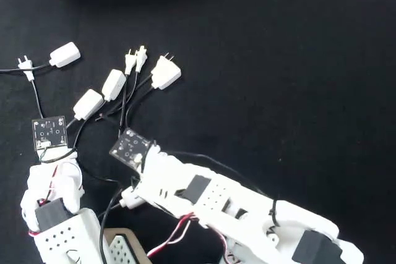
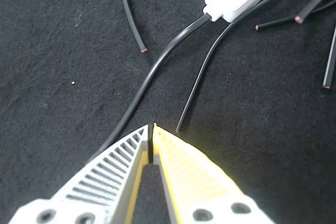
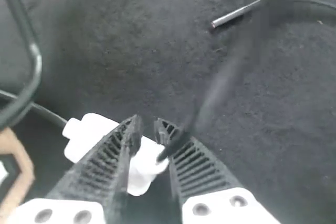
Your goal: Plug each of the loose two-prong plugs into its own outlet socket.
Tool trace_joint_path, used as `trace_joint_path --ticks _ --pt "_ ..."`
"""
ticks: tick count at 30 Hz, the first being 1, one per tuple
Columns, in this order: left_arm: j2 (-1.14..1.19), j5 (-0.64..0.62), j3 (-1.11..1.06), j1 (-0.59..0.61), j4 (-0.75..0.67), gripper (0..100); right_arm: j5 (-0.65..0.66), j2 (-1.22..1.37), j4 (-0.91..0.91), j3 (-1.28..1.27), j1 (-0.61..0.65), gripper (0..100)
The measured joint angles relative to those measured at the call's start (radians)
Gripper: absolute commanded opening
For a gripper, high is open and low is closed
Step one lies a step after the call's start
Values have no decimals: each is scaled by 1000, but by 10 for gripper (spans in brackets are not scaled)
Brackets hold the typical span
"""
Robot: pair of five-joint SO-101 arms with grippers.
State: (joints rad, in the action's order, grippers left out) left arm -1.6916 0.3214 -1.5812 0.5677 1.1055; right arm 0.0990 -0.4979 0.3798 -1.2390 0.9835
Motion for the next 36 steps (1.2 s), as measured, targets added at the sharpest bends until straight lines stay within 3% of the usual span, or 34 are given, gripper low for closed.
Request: trace_joint_path --ticks 19,31,36 --pt "0 0 0 0 0 30 48 12 12 23 -58 11" --pt "0 0 0 0 0 30 -140 14 69 25 5 21" --pt "0 0 0 0 0 30 -150 43 89 25 11 221"
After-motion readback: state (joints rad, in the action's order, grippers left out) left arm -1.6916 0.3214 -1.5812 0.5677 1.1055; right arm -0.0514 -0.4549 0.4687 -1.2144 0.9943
